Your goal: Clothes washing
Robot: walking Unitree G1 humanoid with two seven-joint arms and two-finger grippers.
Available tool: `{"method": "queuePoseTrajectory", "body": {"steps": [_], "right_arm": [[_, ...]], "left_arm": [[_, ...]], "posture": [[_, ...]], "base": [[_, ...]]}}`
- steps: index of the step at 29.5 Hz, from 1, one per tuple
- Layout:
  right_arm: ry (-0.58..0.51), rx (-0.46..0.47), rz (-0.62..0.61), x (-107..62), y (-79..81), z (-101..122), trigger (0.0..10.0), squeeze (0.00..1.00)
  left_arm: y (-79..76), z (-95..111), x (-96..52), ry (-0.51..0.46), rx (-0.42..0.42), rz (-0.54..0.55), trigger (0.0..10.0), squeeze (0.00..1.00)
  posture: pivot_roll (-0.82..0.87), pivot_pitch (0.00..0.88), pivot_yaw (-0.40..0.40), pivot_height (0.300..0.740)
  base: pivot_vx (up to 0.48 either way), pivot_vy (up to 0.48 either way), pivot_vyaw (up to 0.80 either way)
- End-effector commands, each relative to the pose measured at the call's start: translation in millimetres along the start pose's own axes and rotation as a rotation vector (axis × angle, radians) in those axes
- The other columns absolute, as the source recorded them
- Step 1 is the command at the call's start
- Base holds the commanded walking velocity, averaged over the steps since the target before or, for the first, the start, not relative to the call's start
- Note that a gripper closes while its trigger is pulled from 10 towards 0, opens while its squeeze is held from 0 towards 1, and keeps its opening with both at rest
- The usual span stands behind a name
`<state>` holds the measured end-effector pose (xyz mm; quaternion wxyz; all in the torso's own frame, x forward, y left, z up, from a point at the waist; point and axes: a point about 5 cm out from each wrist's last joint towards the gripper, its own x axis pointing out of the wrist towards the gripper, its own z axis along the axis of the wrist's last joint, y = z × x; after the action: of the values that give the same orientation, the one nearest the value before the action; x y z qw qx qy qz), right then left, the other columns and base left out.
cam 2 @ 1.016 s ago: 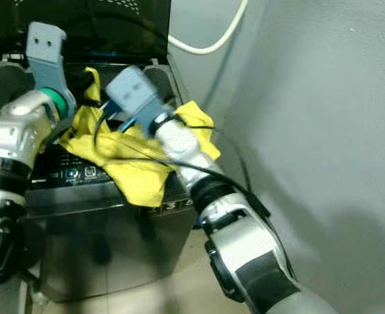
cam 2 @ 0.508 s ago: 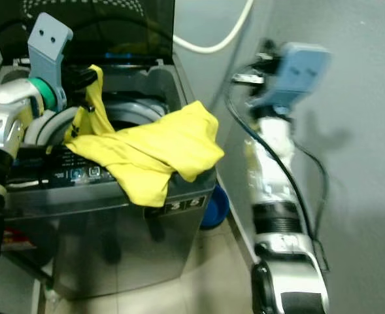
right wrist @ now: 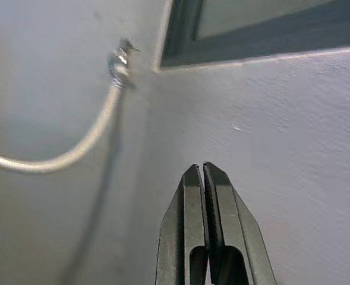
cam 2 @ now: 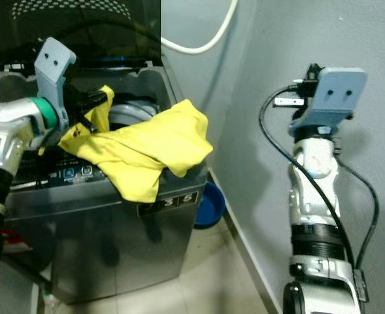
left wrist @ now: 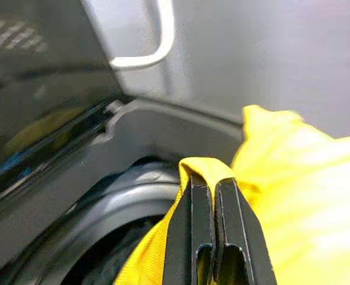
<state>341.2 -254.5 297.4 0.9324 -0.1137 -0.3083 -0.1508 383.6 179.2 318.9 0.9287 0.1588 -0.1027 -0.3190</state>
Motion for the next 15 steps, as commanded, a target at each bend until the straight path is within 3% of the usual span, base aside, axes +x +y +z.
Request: {"method": "queuePoseTrajectory", "body": {"steps": [1,2,3,10,15], "right_arm": [[0.038,-0.073,-0.071,-1.2,-28.2,-1,10.0,0.00],[0.038,-0.073,-0.071,-1.2,-28.2,-1,10.0,0.00],[0.045,-0.092,-0.088,-1.1,-36.0,0,10.0,0.00],[0.051,-0.102,-0.082,-2.6,-35.6,3,10.0,0.00],[0.069,-0.095,-0.060,-3.0,-27.7,1,10.0,0.00]], "left_arm": [[-2.1,7,-15.1,-0.051,0.032,-0.069,10.0,1.00],[-2.1,7,-15.1,-0.051,0.032,-0.069,10.0,1.00],[-1.5,9,-19.4,-0.061,0.042,-0.079,10.0,0.00],[-6.3,6,-15.6,-0.058,-0.002,-0.136,10.0,0.00],[-12.1,-1,-11.1,-0.034,0.001,-0.196,10.0,0.00]], "posture": [[0.07,0.038,0.030,0.740],[0.07,0.038,0.030,0.740],[0.07,0.040,0.032,0.740],[0.06,0.052,0.050,0.740],[0.06,0.033,0.012,0.740]], "base": [[0.000,0.000,0.00],[0.000,0.000,0.00],[0.000,0.000,0.00],[0.000,0.000,0.00],[0.000,0.000,0.00]]}}
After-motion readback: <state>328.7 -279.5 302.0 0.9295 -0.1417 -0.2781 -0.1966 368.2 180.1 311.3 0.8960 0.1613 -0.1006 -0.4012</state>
